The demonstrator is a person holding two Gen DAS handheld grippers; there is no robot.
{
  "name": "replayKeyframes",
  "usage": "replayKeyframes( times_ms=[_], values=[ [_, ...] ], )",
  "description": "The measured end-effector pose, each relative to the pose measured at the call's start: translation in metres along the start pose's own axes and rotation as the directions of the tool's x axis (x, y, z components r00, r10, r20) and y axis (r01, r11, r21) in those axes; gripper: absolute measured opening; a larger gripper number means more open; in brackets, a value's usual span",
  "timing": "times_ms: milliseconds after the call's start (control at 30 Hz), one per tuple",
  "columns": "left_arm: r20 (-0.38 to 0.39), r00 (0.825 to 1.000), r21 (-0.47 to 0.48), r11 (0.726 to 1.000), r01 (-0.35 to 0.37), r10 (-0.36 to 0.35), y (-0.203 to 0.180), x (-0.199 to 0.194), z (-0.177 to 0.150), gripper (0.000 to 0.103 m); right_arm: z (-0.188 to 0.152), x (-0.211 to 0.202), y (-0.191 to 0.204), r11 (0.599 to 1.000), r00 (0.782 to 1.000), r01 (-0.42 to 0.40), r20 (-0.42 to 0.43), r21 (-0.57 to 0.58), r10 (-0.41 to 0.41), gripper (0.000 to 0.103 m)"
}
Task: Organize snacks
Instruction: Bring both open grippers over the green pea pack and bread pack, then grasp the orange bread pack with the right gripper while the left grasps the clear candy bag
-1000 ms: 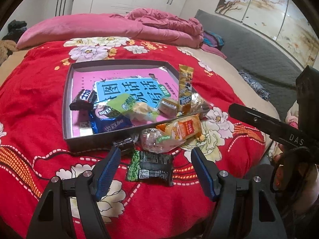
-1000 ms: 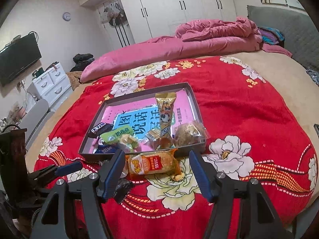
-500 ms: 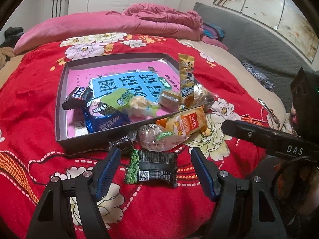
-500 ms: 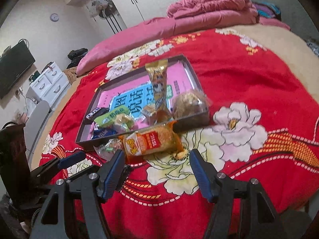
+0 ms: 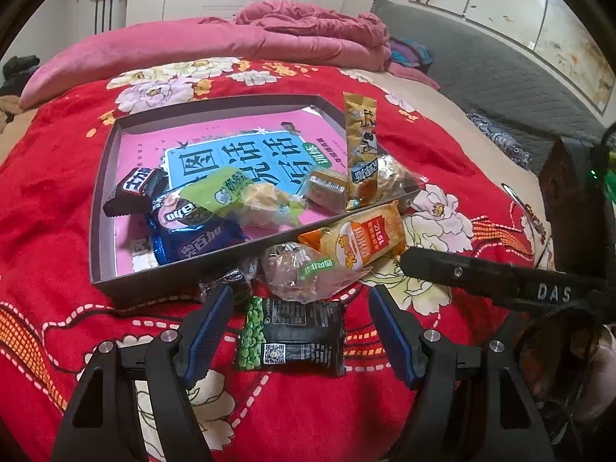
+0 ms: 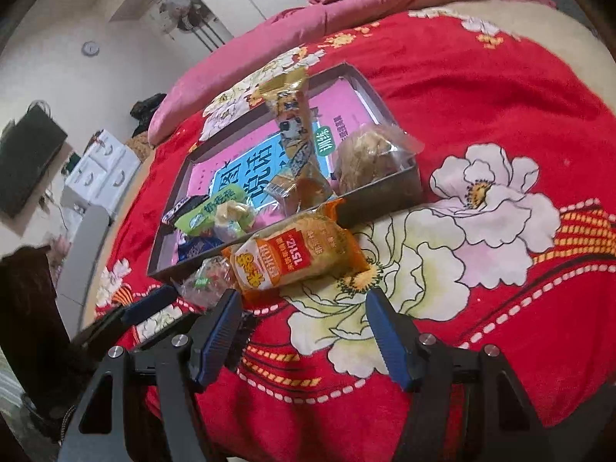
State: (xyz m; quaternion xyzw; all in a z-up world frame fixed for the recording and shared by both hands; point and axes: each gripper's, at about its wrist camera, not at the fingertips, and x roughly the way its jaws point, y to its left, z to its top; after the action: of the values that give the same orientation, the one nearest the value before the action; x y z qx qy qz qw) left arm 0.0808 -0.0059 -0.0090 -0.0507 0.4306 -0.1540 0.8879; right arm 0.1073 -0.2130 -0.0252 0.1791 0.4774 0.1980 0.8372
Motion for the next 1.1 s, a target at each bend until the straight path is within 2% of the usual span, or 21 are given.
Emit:
replayKeyframes(
  times_ms=[200,567,867,933,967,1100],
  values=[
    [-0.012,1.0,0.004,1.0,-0.001,0.001,-0.001,0.007,0.0,0.074,0.009,0.017,-0.009,0.991,0.996,-0.078,-0.028,0.107,0.081,0.066],
    [-0.016,1.0,-0.008,1.0,-0.002,0.001,0.002,0.013,0.002,0.074,0.021,0.041,-0.018,0.957,0.991,-0.123,-0.01,0.263,0.13,0.067],
    [-0.005,1.0,0.01,1.0,-0.014,0.014,-0.001,0.016,0.004,0.074,0.029,0.053,-0.019,0.945,0.989,-0.145,0.015,0.293,0.147,0.067],
    [-0.003,1.0,0.02,1.0,-0.02,0.02,-0.002,0.017,0.004,0.074,0.028,0.054,-0.018,0.949,0.988,-0.152,0.02,0.277,0.152,0.061],
    [-0.002,1.0,0.024,0.999,-0.022,0.022,-0.003,0.017,0.004,0.074,0.028,0.055,-0.018,0.951,0.987,-0.157,0.024,0.266,0.156,0.053],
    [0.006,1.0,0.03,0.999,-0.024,0.023,-0.006,0.019,0.006,0.074,0.028,0.055,-0.023,0.943,0.98,-0.196,0.037,0.267,0.193,0.049]
  ],
)
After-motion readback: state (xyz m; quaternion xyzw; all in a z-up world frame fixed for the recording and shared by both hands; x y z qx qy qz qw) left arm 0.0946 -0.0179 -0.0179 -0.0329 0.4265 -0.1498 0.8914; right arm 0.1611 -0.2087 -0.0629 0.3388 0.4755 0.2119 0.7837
